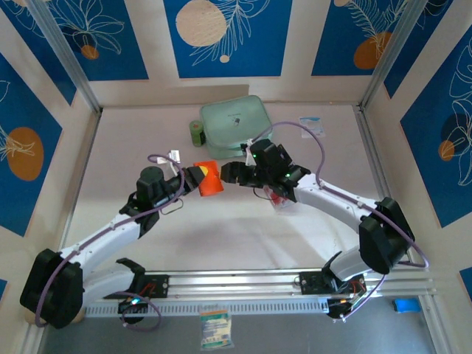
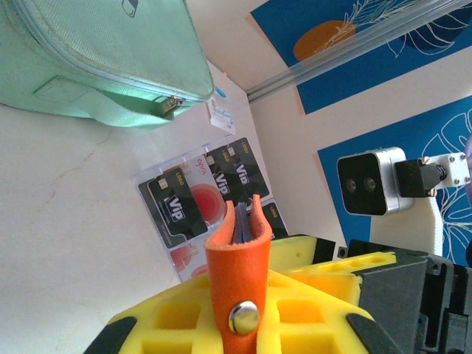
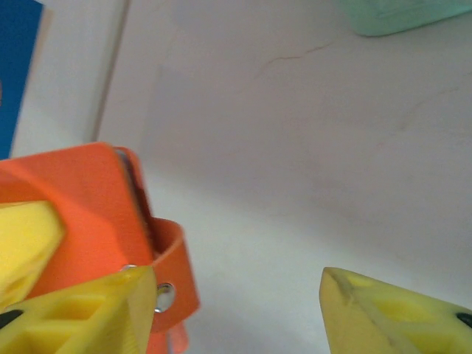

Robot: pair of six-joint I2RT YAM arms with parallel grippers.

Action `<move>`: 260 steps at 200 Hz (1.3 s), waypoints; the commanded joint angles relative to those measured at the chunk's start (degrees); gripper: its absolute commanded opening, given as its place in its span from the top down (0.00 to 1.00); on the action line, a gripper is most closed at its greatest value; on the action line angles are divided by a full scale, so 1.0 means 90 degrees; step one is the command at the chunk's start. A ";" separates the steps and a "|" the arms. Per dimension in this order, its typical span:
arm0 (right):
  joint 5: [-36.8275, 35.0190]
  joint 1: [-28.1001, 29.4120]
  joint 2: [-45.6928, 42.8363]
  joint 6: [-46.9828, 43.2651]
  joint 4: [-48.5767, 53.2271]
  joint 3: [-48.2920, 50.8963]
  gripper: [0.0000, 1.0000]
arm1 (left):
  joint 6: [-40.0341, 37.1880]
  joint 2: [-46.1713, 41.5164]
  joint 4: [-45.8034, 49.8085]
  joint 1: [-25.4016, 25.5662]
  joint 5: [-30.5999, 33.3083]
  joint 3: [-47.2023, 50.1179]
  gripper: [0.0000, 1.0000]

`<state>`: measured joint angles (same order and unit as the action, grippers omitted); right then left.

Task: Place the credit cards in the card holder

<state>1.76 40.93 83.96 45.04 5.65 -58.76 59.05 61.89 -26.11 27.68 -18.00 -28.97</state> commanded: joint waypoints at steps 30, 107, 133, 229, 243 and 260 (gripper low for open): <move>0.0923 -0.0415 0.0319 0.0683 -0.1386 0.0448 0.49 | 0.0658 0.0190 -0.0949 0.0069 0.0129 0.0055 1.00; 0.0710 -0.0514 -0.0487 0.0770 -0.1456 0.0951 0.45 | 0.0734 0.0258 -0.0905 0.0098 0.0242 -0.0085 1.00; 0.0236 -0.0187 -0.0759 0.0404 -0.1056 0.0701 0.38 | 0.0716 0.0320 -0.0938 0.0108 0.0223 -0.0062 1.00; 0.0025 -0.0143 0.0099 0.0192 -0.0867 0.0273 0.37 | 0.0762 0.0339 -0.0932 0.0162 0.0272 -0.0165 1.00; 0.0046 -0.0275 0.0059 0.0291 -0.0975 0.0482 0.42 | 0.0791 0.0340 -0.0950 0.0176 0.0291 -0.0188 1.00; 0.0138 -0.0446 -0.0044 0.0457 -0.1177 0.0778 0.48 | 0.0898 0.0368 -0.1073 0.0176 0.0327 -0.0189 1.00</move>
<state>2.83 38.85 84.82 47.75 -3.16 -55.07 65.82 65.12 -32.21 28.56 -16.03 -28.77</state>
